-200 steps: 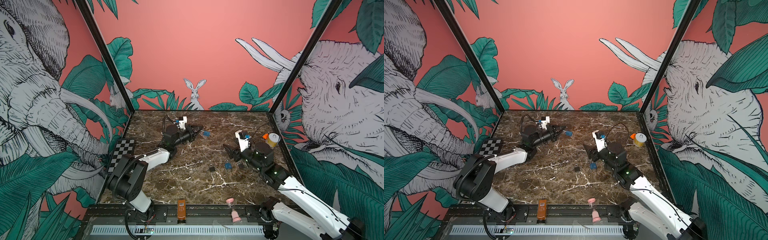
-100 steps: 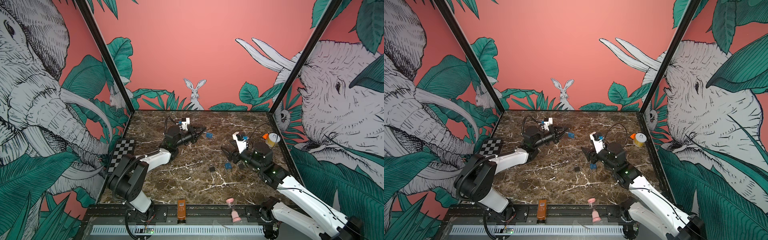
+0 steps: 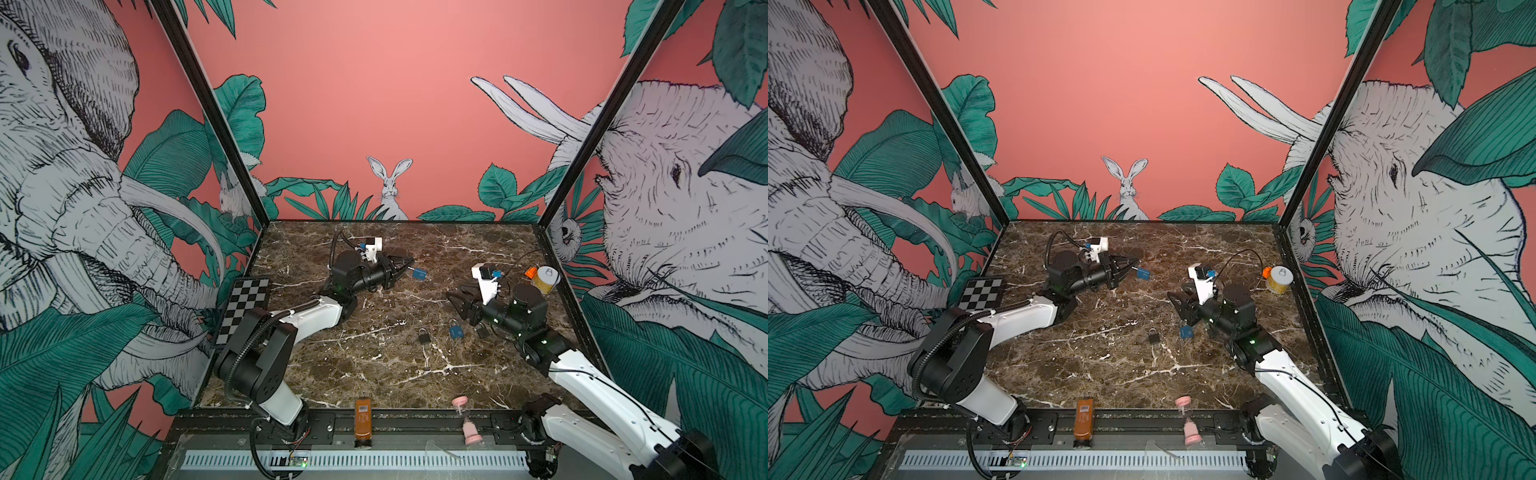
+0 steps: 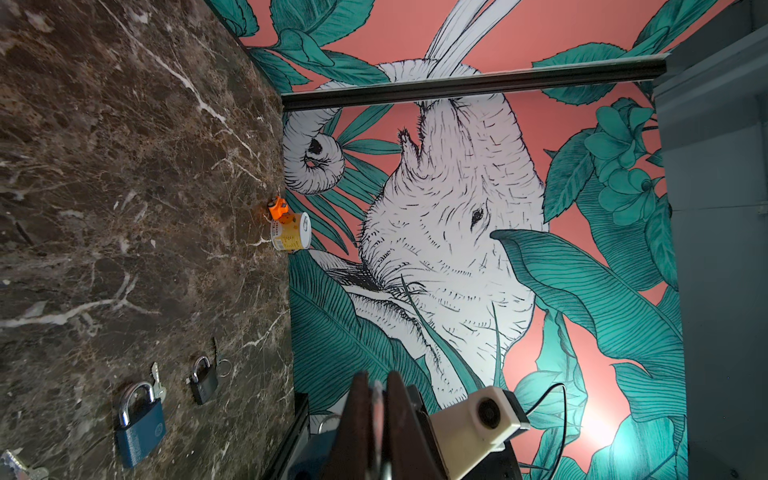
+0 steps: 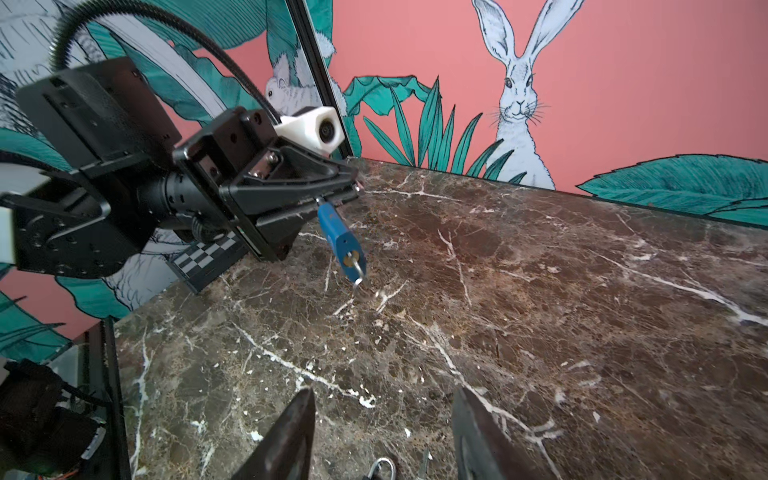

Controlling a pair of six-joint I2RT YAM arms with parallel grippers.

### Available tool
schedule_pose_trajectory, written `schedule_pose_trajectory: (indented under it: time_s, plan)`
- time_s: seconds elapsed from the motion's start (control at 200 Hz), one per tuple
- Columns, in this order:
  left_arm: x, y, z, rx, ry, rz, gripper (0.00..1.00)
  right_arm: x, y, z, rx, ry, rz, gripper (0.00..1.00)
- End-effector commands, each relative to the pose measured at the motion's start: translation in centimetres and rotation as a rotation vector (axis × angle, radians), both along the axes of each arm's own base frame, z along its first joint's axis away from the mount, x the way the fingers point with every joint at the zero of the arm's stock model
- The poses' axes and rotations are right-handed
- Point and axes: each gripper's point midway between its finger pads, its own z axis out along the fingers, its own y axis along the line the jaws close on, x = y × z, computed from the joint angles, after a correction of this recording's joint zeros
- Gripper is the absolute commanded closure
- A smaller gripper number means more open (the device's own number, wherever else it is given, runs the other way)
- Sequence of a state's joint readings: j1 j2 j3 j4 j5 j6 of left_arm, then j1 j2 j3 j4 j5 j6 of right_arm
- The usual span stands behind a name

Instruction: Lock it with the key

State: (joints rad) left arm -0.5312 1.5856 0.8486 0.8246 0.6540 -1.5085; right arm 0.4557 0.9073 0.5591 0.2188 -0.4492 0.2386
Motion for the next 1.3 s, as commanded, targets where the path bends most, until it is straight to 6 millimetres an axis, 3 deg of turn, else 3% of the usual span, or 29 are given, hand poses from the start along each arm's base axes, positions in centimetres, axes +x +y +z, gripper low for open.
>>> schedule_pose_trajectory:
  time_s: [0.0, 0.53, 0.88, 1.295]
  plan:
    - [-0.9, -0.2, 3.9, -0.053, -0.081, -0.046, 1.0, -0.1, 1.0, 2.0, 0.078, -0.045, 0.059, 0.48]
    - [-3.3, -1.7, 5.0, -0.04, -0.126, -0.197, 1.0, 1.7, 2.9, 5.1, 0.062, -0.15, 0.132, 0.42]
    - [-3.4, -2.2, 5.2, -0.046, -0.129, -0.212, 1.0, 1.8, 5.1, 4.5, 0.056, -0.107, 0.202, 0.43]
    - [-3.3, -2.4, 5.5, -0.052, -0.141, -0.212, 1.0, 2.1, 6.4, 3.8, 0.066, -0.078, 0.222, 0.62]
